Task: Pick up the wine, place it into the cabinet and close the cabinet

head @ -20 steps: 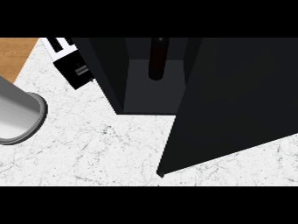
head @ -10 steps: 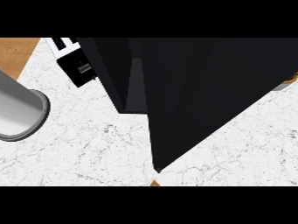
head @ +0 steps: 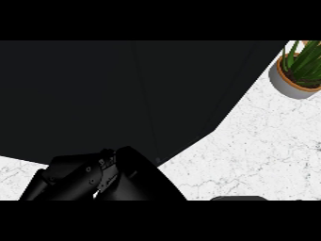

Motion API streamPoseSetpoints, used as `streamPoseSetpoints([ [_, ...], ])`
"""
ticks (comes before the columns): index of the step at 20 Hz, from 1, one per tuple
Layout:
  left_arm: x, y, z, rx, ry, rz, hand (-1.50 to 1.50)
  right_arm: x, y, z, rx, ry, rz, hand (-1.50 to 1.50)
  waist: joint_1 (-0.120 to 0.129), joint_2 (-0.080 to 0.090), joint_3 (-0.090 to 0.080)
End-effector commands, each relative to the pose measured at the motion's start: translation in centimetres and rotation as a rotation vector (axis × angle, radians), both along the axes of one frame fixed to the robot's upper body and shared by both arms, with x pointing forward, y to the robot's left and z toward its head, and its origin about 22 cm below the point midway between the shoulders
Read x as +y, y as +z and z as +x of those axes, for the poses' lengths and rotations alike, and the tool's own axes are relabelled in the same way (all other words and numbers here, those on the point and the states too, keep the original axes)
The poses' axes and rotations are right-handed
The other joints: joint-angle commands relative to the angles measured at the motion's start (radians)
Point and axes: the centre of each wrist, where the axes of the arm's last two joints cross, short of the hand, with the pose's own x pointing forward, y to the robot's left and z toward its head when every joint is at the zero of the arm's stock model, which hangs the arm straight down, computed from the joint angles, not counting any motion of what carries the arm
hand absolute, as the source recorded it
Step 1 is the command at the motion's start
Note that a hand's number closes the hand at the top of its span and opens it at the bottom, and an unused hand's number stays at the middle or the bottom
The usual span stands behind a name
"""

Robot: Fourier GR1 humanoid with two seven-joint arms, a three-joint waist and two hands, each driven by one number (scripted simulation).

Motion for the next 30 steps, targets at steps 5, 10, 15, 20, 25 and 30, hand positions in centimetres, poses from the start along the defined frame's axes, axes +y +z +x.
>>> streamPoseSetpoints([
  [5, 0.1, -0.8, 0.8, 0.012, 0.025, 0.004, -1.5, 5.2, 3.5, 6.5, -0.112, -0.103, -0.047, 1.5, -0.011, 0.001, 0.001],
  [10, 1.0, 0.5, 1.0, -0.024, 0.037, -0.005, -1.5, 4.8, 2.5, 11.2, -0.149, -0.184, -0.103, 1.5, -0.02, 0.0, 0.002],
  [15, 0.5, -0.3, 2.3, -0.016, 0.045, -0.002, -1.5, 4.1, 3.0, 14.9, -0.098, -0.218, -0.08, 1.5, -0.03, 0.002, 0.002],
  [20, 0.3, 0.0, 0.6, -0.002, 0.026, 0.012, -1.5, 3.0, 1.0, 17.5, -0.08, -0.231, -0.123, 1.5, -0.023, -0.001, 0.003],
  [25, -0.3, -0.2, 1.3, 0.005, 0.023, 0.007, -1.5, 0.7, 0.7, 20.4, -0.092, -0.276, -0.131, 1.5, -0.012, 0.006, 0.002],
  [30, 0.4, 1.2, 2.4, -0.01, 0.018, 0.036, -1.5, -0.6, -0.1, 21.1, -0.146, -0.309, -0.168, 1.5, -0.022, 0.008, 0.002],
])
